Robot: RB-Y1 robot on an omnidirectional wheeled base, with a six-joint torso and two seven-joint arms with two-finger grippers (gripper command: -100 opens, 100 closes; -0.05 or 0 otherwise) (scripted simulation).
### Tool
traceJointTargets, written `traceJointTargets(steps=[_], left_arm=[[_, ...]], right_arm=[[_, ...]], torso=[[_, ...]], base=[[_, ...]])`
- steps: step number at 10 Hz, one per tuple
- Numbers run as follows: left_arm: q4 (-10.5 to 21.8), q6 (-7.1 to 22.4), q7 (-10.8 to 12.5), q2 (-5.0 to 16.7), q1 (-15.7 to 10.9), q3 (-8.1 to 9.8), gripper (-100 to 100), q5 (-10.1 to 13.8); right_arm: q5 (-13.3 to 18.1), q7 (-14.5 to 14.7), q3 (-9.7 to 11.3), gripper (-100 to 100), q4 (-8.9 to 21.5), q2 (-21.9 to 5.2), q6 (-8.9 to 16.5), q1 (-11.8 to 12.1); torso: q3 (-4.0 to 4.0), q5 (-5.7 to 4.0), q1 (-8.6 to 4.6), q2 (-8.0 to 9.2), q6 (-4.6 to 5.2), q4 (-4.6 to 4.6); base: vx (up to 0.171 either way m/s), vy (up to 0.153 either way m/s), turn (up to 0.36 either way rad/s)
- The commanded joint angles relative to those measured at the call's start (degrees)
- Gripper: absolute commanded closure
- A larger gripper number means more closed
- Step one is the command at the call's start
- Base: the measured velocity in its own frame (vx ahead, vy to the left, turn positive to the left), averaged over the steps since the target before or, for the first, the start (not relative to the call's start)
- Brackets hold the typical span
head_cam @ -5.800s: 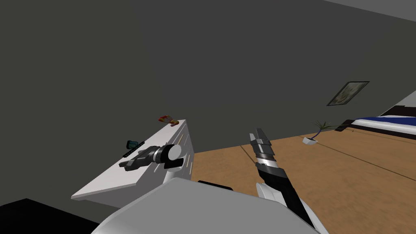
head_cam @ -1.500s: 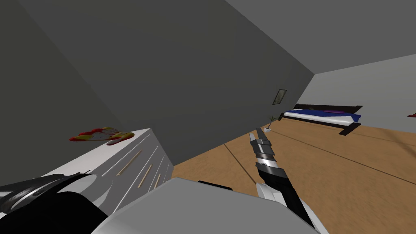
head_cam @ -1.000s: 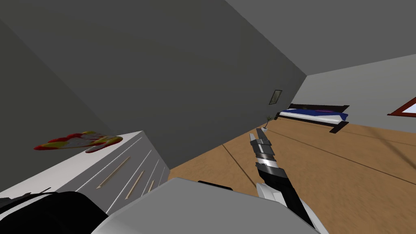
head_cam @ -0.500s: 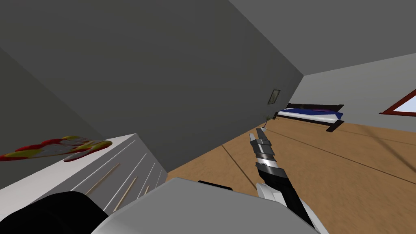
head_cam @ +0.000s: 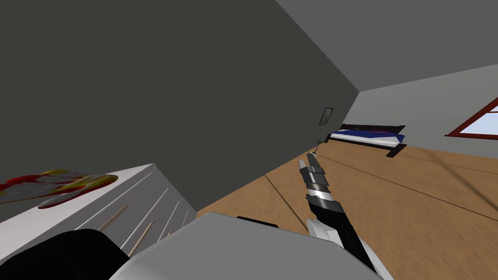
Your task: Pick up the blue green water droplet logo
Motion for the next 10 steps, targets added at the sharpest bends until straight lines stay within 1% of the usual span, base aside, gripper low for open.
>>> traceJointTargets(steps=[1, 2, 3, 4, 5, 6, 7, 8, 9, 10], left_arm=[[2.5, 2.5, -1.1, 0.6, 0.2, 2.86, -100, 2.9], [2.5, 2.5, -1.1, 0.6, 0.2, 4.39, -100, 3.4], [5.0, 4.7, -1.9, 1.3, 0.3, 6.19, -100, 5.3], [5.0, 4.7, -1.9, 1.3, 0.3, 7.67, -100, 6.0], [7.5, 6.8, -2.7, 1.9, 0.4, 9.41, -100, 8.1], [7.5, 6.8, -2.7, 1.9, 0.4, 10.82, -100, 8.6], [9.1, 8.9, -3.4, 2.5, 0.4, 12.56, -100, 11.1], [9.8, 8.9, -3.4, 2.5, 0.4, 13.84, -100, 11.1], [12.0, 10.9, -4.1, 3.2, 0.4, 15.83, -100, 13.5], [12.1, 10.9, -4.1, 3.2, 0.4, 16.7, -100, 13.5]], right_arm=[[0.0, 0.0, 0.0, 0, 0.0, 0.0, 0.0, 0.0], [0.0, 0.0, 0.0, 0, 0.0, 0.0, 0.0, 0.0], [0.0, 0.0, 0.0, 0, 0.0, 0.0, 0.0, 0.0], [0.0, 0.0, 0.0, 0, 0.0, 0.0, 0.0, 0.0], [0.0, 0.0, 0.0, 0, 0.0, 0.0, 0.0, 0.0], [0.0, 0.0, 0.0, 0, 0.0, 0.0, 0.0, 0.0], [0.0, 0.0, 0.0, 0, 0.0, 0.0, 0.0, 0.0], [0.0, 0.0, 0.0, 0, 0.0, 0.0, 0.0, 0.0], [0.0, 0.0, 0.0, 0, 0.0, 0.0, 0.0, 0.0], [0.0, 0.0, 0.0, 0, 0.0, 0.0, 0.0, 0.0]], torso=[[0.0, 0.0, 0.0, 0.0, 0.0, 0.0], [0.01, 0.01, 0.03, 0.01, 0.01, 0.01], [0.03, 0.01, 0.05, 0.05, 0.01, 0.01], [-0.01, 0.03, 0.09, -0.03, 0.02, 0.0], [0.0, 0.01, 0.06, 0.01, 0.01, 0.0], [0.0, 0.02, 0.07, -0.01, 0.01, 0.0], [0.03, 0.01, 0.04, 0.05, 0.01, 0.01], [0.03, 0.01, 0.05, 0.04, 0.02, 0.01], [0.05, 0.02, 0.06, 0.09, 0.01, 0.02], [0.06, 0.02, 0.1, 0.1, 0.01, 0.03]], base=[[0.078, 0.003, -0.037], [0.067, 0.01, -0.015], [0.096, 0.018, -0.031], [0.082, 0.009, -0.017], [0.087, 0.013, -0.021], [0.067, 0.008, -0.014], [0.073, 0.006, -0.021], [0.059, 0.013, -0.009], [0.056, 0.024, -0.014], [0.061, 0.023, -0.009]])
